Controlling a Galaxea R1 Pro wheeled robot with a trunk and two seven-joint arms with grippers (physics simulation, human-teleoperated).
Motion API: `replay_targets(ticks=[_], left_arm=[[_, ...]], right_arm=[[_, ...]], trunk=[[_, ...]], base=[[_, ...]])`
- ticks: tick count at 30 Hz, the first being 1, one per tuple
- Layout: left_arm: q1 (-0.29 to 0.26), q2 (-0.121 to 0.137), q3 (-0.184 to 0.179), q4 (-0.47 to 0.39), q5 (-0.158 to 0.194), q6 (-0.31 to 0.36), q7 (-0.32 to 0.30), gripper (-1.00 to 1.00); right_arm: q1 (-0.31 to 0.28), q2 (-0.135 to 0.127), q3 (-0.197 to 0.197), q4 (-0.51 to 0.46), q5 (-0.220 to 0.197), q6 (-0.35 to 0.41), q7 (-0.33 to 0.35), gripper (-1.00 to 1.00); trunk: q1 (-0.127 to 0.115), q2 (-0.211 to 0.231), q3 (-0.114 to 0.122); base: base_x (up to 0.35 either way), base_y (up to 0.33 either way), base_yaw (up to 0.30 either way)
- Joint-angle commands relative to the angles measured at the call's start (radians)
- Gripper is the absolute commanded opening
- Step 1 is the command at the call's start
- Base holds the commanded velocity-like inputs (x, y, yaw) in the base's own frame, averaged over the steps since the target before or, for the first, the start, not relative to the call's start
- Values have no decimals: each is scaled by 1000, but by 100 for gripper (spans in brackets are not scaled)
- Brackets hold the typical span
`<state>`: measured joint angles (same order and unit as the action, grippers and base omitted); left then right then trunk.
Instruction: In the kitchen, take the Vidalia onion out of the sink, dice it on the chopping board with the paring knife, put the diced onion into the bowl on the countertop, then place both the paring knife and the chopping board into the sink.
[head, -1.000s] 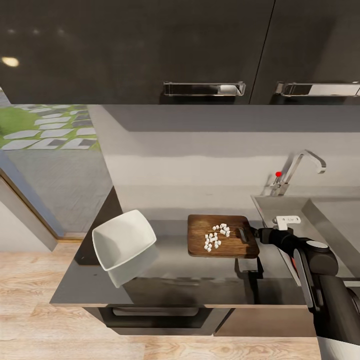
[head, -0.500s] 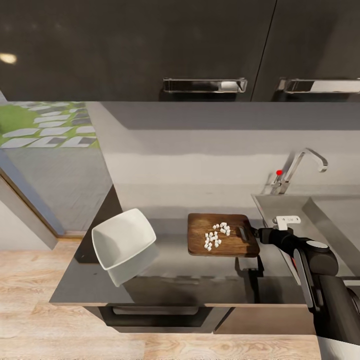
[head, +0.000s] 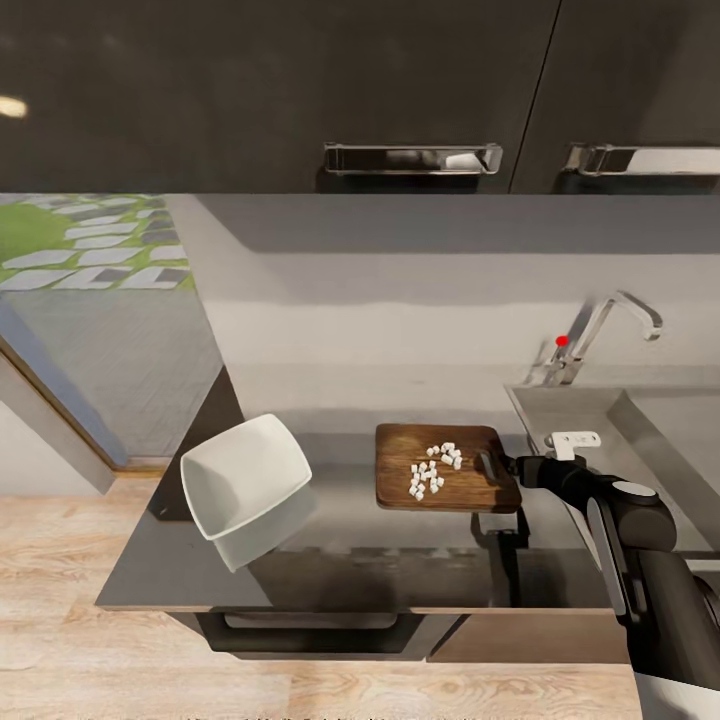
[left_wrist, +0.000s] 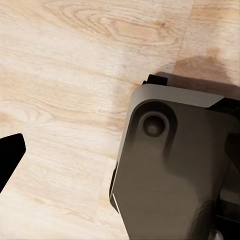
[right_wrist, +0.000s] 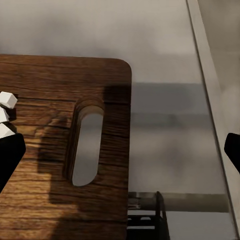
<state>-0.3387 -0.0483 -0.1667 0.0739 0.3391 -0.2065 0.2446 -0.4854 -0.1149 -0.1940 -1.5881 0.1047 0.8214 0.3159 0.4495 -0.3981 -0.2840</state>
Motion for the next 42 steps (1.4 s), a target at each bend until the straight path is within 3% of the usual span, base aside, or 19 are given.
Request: replay_targets(ticks=[1,42], left_arm=[[-2,-1,-8,4,8,-7,1,100],[-2,-2,-9,4,8,-7,1,100]], right_arm=[[-1,0,-1,-1,10,4,9,100],[-1,1,-1,-1,10,3,9,100]], trunk=[[1,-2,-3],[1,-2,-55]], base=[[9,0,0],[32,6,0]])
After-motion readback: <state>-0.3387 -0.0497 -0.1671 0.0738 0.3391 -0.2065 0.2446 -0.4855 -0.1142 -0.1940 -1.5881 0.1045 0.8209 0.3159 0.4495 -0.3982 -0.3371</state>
